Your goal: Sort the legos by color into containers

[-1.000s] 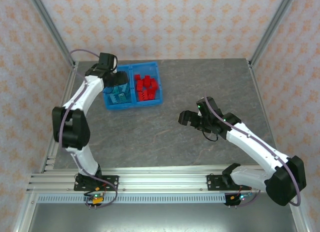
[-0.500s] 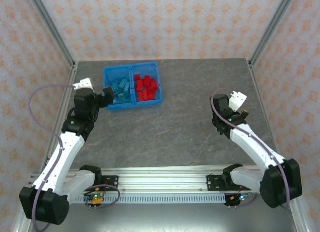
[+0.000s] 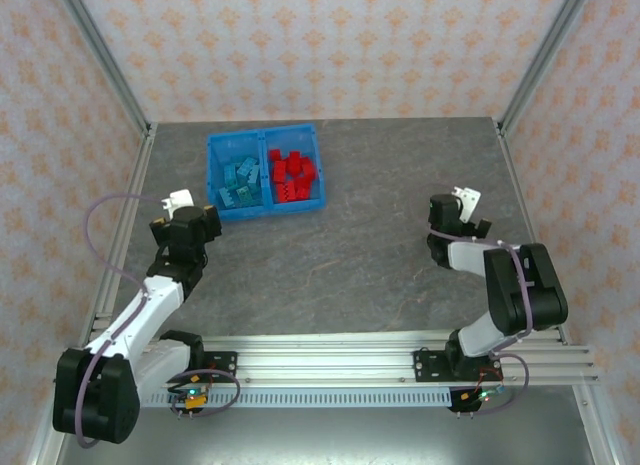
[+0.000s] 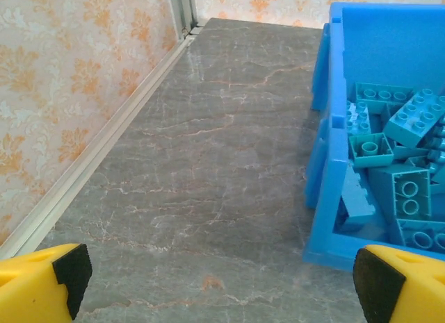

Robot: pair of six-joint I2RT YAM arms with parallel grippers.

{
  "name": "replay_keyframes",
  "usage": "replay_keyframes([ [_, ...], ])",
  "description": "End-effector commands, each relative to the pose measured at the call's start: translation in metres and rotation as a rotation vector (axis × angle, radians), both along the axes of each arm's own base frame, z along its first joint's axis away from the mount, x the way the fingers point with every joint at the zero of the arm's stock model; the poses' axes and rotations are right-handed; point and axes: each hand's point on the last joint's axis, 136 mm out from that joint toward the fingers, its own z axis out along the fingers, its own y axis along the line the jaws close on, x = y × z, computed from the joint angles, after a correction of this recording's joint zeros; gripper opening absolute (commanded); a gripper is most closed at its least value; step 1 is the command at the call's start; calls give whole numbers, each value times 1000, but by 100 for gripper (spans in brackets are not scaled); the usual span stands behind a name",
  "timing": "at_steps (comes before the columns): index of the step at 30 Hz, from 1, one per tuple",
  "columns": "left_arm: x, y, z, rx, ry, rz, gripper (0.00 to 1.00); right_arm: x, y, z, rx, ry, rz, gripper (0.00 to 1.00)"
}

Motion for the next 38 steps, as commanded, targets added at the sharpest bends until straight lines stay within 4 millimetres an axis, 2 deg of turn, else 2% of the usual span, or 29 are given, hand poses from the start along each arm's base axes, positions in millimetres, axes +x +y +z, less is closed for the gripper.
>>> replay_keyframes([
  [1, 11, -4, 10, 21, -97, -37, 100, 12, 9, 15, 99, -218, 164, 99],
  [2, 13, -8, 7, 15, -110, -62, 100, 12, 9, 14, 95, -220, 163, 99],
  [3, 16, -12, 6, 9, -120, -86, 100, 12, 13, 10, 111, -145, 181, 99],
  [5, 21, -19, 1, 7, -130, -131, 100, 16, 16, 13, 94, -193, 202, 99],
  [7, 28, -21, 0, 14, -152, -145, 100, 14, 15, 11, 101, -145, 193, 99],
  [9, 42, -21, -3, 30, -167, -143, 100, 13, 16, 13, 70, -170, 182, 99],
  [13, 69, -25, -22, 49, -45, -165, 100, 13, 16, 13, 79, -161, 183, 99],
  [16, 68, -17, -52, 43, -106, -131, 100, 13, 16, 13, 79, -162, 183, 99],
  [17, 67, -15, -52, 43, -120, -118, 100, 14, 16, 14, 80, -167, 182, 99],
  [18, 66, -16, -56, 25, -59, -122, 100, 13, 16, 13, 80, -162, 183, 99],
  [38, 69, -16, -55, 15, -76, -140, 100, 13, 16, 14, 79, -168, 184, 99],
])
